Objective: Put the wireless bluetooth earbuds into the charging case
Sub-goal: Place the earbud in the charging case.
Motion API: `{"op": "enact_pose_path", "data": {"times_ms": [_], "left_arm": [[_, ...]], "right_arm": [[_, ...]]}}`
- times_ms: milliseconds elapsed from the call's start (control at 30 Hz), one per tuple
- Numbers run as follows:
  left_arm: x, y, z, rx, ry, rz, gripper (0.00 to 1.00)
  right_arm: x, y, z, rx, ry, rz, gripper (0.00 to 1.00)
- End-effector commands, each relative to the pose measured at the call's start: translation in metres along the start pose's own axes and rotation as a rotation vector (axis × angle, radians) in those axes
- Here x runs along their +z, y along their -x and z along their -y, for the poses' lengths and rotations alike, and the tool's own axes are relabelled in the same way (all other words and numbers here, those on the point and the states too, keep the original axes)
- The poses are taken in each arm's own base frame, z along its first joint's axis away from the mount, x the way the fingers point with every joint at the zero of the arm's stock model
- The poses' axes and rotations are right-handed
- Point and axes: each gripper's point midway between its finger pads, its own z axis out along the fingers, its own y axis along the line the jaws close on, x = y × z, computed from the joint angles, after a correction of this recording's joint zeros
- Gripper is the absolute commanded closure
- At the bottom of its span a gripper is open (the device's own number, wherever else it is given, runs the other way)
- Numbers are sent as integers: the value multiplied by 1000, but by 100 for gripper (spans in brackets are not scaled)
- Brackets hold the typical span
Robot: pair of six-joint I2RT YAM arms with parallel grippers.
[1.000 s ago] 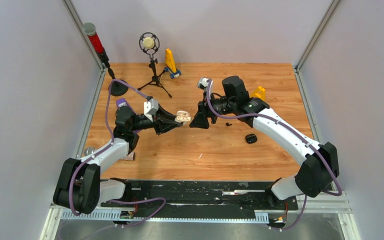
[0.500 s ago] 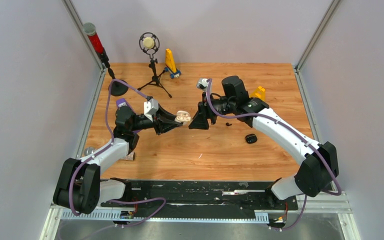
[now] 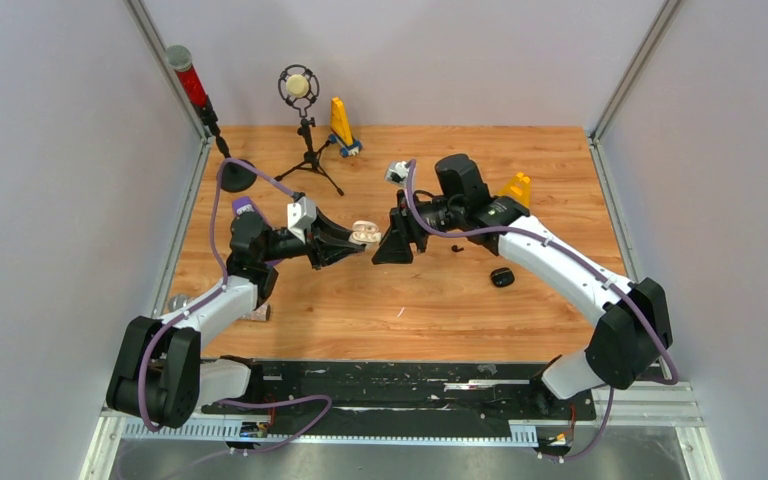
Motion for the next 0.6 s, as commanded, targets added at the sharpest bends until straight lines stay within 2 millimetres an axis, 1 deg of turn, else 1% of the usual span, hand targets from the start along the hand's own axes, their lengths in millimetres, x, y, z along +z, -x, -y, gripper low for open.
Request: {"op": "enact_pose_path", "data": {"times_ms": [0, 233, 333, 367, 433, 500, 567], "left_arm": [[1, 10, 0, 69, -9, 22, 75], [1, 10, 0, 67, -8, 21, 75], [1, 10, 1, 70, -9, 23, 75], [1, 10, 1, 71, -8, 23, 75], [1, 11, 1, 72, -9, 24, 75], [1, 11, 2, 70, -11, 24, 75], [1, 10, 2, 68, -14, 22, 75]], "right_arm": [[1, 28, -21, -81, 53, 55, 42], [8, 30, -28, -99, 68, 42, 42], [6, 36, -33, -116, 75, 41, 42], [2, 39, -36, -136, 74, 41, 42], [-9, 46, -43, -235, 61, 45, 42], [-24, 48, -47, -354, 29, 34, 42], [-38, 49, -45, -511, -13, 28, 41]]}}
